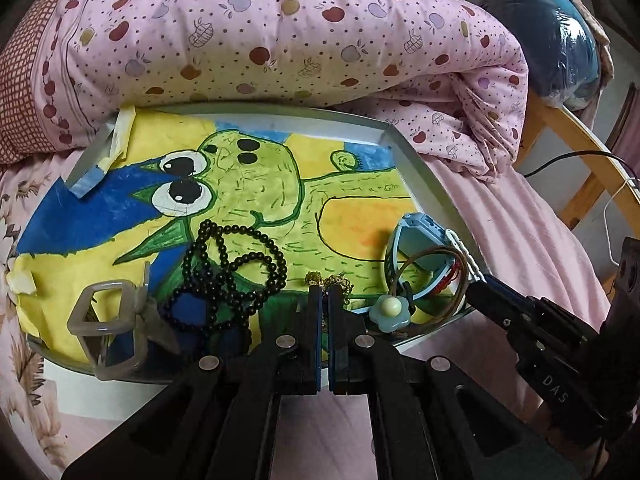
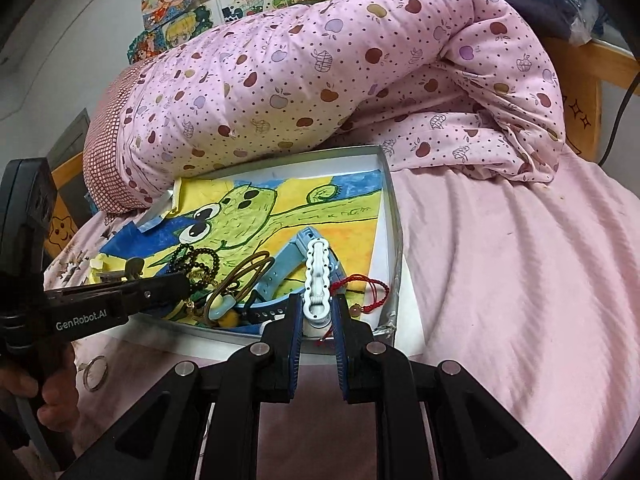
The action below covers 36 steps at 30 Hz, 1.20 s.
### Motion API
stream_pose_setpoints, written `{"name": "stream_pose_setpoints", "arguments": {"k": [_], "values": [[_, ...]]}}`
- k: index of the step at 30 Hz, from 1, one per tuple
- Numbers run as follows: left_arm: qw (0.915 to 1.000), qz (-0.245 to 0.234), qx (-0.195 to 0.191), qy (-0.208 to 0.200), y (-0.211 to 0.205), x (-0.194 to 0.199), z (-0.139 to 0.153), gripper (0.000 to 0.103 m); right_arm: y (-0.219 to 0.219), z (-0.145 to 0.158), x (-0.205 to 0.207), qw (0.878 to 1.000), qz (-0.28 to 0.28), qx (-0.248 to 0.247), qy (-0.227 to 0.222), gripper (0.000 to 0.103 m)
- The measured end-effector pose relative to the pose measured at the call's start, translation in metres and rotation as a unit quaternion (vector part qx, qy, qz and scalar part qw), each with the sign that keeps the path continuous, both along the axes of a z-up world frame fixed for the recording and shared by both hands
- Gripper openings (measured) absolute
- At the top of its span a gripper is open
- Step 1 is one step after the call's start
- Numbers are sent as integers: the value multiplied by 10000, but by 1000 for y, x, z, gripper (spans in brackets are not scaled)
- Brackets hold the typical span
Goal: Organize jewelry
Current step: 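Withdraw both open tools from the tray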
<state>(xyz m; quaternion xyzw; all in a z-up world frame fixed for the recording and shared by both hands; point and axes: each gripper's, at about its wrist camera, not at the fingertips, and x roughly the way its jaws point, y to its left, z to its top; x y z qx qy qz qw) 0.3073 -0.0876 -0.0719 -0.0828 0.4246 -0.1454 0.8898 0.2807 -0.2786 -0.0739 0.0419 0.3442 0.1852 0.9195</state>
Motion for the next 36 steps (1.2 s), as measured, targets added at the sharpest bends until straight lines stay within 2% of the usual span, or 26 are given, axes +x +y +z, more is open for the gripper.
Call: {"name": "stream_pose_setpoints", "arguments": {"k": [2, 4, 6, 8, 10, 11, 13, 17, 21, 23, 27, 36], "values": [[10000, 6, -19, 36, 1, 0, 0, 1, -1, 1, 0, 10000, -38, -3, -3, 17], [10000, 23, -39, 80, 2, 0, 1, 1, -3, 3, -1, 10000, -84, -1, -46, 23], [9999, 67, -45, 107, 4, 0, 1, 6, -4, 5, -2, 9999, -122, 5, -103, 35], [9998, 138, -132, 109, 8, -2, 3, 30, -5, 8, -2, 9998, -155, -2, -157, 36], [9993, 289, -248, 26, 14, -5, 8, 43, -6, 12, -2, 9996, -201, -19, -205, 36], [9990, 340, -305, -11, 17, -6, 10, 44, -7, 15, -3, 9994, -236, -20, -250, 38], [9984, 448, -343, -41, 21, -8, 16, 46, -8, 21, -4, 9989, -302, 16, -366, 49], [9967, 690, -356, -245, 29, -17, 32, 72, -12, 40, -12, 9969, -401, 85, -674, 66], [9945, 857, -316, -507, 35, -29, 47, 85, -14, 62, -24, 9935, -429, 236, -1028, 83], [9926, 964, -276, -692, 40, -39, 58, 97, -13, 73, -32, 9915, -388, 263, -1216, 88], [9885, 1104, -219, -1010, 47, -56, 75, 99, -11, 93, -50, 9859, -342, 300, -1612, 103], [9819, 1134, 123, -1512, 56, -103, 105, 101, -4, 127, -94, 9777, -206, 266, -2074, 103]]}}
